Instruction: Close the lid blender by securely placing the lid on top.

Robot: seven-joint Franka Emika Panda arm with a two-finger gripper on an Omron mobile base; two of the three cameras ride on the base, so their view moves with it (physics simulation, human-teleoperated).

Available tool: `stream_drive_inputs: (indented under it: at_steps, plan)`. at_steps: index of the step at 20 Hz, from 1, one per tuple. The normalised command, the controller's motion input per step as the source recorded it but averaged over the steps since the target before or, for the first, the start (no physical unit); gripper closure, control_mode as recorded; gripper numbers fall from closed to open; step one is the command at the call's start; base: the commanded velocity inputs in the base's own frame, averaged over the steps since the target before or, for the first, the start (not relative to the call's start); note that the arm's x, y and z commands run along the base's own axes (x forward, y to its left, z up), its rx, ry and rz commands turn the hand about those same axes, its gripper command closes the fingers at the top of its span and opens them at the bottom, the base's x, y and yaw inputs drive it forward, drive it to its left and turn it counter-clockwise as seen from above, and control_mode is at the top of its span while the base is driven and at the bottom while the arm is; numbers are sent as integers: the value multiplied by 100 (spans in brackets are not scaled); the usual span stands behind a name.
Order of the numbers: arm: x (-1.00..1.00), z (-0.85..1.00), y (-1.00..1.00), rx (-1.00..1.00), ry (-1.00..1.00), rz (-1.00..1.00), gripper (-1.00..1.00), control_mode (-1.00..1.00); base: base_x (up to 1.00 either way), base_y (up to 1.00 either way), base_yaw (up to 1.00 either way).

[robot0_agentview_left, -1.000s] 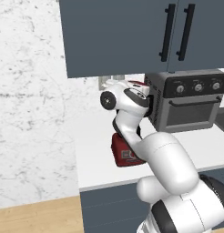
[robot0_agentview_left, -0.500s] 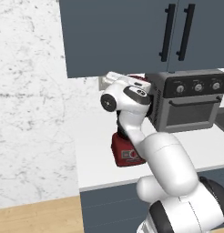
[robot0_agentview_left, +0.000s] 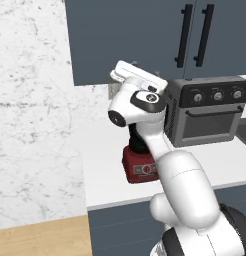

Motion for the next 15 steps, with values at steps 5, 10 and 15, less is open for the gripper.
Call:
stream_drive_inputs:
  at_steps: [5, 10, 15]
  plan:
    - [-100, 25, 5, 0, -28, 0, -100, -100, 0, 0, 0]
    - [-100, -1, -3, 0, -20, 0, -100, -100, 0, 0, 0]
    - [-100, -19, -49, 2, -16, 0, -100, -100, 0, 0, 0]
